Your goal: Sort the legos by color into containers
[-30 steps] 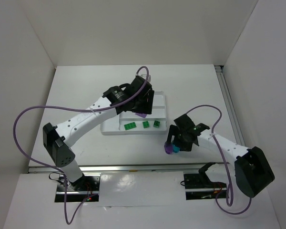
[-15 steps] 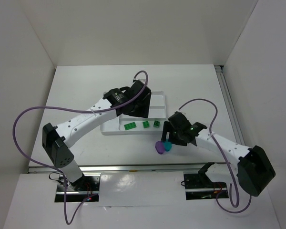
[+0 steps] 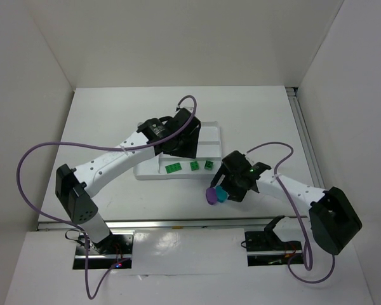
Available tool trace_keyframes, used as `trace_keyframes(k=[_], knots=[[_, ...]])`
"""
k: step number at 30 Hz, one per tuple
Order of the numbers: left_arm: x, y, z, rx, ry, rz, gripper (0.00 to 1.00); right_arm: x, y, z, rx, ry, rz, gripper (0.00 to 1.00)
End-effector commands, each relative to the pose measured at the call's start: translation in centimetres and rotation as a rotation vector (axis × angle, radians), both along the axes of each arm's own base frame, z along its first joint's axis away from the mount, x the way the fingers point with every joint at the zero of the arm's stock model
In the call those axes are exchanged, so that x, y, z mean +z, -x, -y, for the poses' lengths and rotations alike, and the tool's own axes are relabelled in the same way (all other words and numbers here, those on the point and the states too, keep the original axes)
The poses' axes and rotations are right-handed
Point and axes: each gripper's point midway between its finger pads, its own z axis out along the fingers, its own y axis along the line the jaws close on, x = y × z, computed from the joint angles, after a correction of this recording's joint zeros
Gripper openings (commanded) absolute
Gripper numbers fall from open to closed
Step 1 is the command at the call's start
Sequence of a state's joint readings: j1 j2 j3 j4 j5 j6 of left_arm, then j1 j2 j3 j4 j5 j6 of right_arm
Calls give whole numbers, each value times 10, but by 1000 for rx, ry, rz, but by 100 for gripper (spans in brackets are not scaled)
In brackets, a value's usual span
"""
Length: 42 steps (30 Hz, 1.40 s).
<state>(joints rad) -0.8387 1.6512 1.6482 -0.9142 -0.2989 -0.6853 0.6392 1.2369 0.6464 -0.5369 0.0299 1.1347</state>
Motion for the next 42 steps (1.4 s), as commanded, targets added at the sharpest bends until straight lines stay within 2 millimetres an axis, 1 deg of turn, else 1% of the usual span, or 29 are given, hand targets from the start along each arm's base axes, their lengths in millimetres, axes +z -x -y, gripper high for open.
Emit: trace_keyframes(k=[1,2,4,5,7,9,10,12,16,19,20,21,23,24,27,28,29,31,32,33,34,35,36,37,38,40,41,42], knots=[[15,3,-5,-1,23,32,72,7,-4,1,-157,-10,-31,93],[12,4,-6,-10,10,28,72,5,1,7,-198,7,-55,93],[12,5,-8,-10,10,28,72,2,6,16,-225,43,-74,94],[9,6,-9,-10,3,22,72,-1,6,15,-248,43,-87,94],[10,5,-8,-17,5,30,72,-11,16,15,-267,56,-162,94],[10,5,-8,-24,0,32,72,-11,16,10,-281,53,-199,93],[10,5,-8,-25,0,32,72,-15,20,11,-279,66,-223,92],[6,6,-9,-25,-7,26,71,-20,20,9,-296,72,-255,90],[6,6,-10,-32,-12,28,71,-16,8,-3,-328,9,-226,89],[7,6,-13,-34,-22,37,71,-5,-2,2,-388,3,-169,88],[4,7,-14,-34,-28,30,71,0,-3,3,-408,-15,-150,88],[4,7,-14,-34,-28,30,71,1,-1,4,-408,-19,-147,88],[1,8,-16,-42,-40,26,71,4,-9,4,-419,-48,-106,89],[1,8,-16,-42,-40,26,71,2,-8,5,-419,-48,-106,92],[2,7,-14,-42,-34,32,71,-12,-8,10,-422,10,-138,93],[2,7,-14,-42,-34,32,71,-12,-11,8,-423,14,-141,93],[2,7,-14,-42,-34,32,71,-21,-6,12,-424,49,-173,93],[2,6,-12,-47,-22,33,71,-24,-6,10,-413,57,-188,93],[-1,7,-13,-47,-28,27,71,-23,-5,8,-425,46,-196,93],[2,8,-14,-47,-22,33,71,-27,-4,10,-441,44,-202,93],[2,8,-14,-54,-27,35,71,-23,-7,7,-453,23,-189,92],[-1,9,-15,-54,-33,29,71,-25,-5,11,-466,29,-187,92],[-1,9,-15,-54,-33,29,71,-20,-10,10,-469,13,-156,92],[-1,9,-15,-54,-33,29,71,-21,-8,12,-479,12,-160,92],[-1,9,-15,-54,-33,29,71,-21,-11,12,-482,11,-146,88],[-1,9,-15,-54,-33,29,71,-22,-9,14,-483,21,-153,83],[-1,9,-15,-54,-33,29,71,-18,-9,13,-483,22,-155,75],[-4,10,-16,-54,-40,23,71,-22,-6,15,-484,40,-169,71]])
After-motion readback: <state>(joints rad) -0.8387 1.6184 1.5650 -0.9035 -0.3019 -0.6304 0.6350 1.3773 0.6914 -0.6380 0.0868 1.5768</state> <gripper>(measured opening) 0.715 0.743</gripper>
